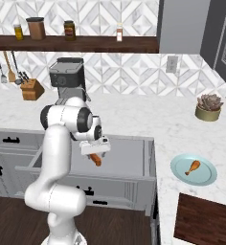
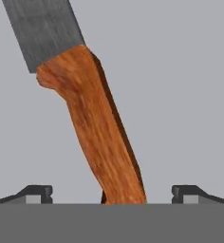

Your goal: Pick up the knife from the drawer and place it on the cutting board. Then place the meat from the plate to the cutting board.

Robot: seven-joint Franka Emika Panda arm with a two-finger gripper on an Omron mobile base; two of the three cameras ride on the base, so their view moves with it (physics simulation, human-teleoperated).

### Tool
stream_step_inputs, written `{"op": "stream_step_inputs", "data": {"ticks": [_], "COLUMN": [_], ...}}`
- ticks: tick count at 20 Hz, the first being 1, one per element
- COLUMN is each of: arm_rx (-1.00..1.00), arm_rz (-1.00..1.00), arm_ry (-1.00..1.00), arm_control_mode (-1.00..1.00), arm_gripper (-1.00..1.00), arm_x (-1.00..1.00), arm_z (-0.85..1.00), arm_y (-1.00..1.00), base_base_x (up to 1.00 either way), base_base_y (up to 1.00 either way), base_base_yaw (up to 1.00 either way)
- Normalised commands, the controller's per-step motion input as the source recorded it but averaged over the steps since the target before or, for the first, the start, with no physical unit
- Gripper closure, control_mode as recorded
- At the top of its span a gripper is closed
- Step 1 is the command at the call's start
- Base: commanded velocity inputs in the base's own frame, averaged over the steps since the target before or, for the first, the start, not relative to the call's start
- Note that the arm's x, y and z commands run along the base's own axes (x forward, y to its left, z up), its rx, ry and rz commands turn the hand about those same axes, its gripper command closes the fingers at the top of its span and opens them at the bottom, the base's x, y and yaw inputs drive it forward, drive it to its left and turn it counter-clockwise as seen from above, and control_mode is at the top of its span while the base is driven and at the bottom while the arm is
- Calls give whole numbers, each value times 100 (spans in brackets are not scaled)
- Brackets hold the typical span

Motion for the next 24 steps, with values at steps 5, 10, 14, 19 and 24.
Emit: {"op": "stream_step_inputs", "data": {"ticks": [5,10,14,19,24], "arm_rx": [1,0,0,0,0], "arm_rz": [0,0,0,5,14], "arm_ry": [0,0,0,-17,-12], "arm_control_mode": [-100,-100,-100,-100,-100], "arm_gripper": [-100,-100,100,100,100], "arm_x": [38,12,4,-63,-100], "arm_z": [-44,-48,-42,13,43], "arm_y": [-11,0,0,1,0], "base_base_x": [0,0,0,0,0], "base_base_y": [0,0,0,0,0], "base_base_yaw": [0,0,0,0,0]}}
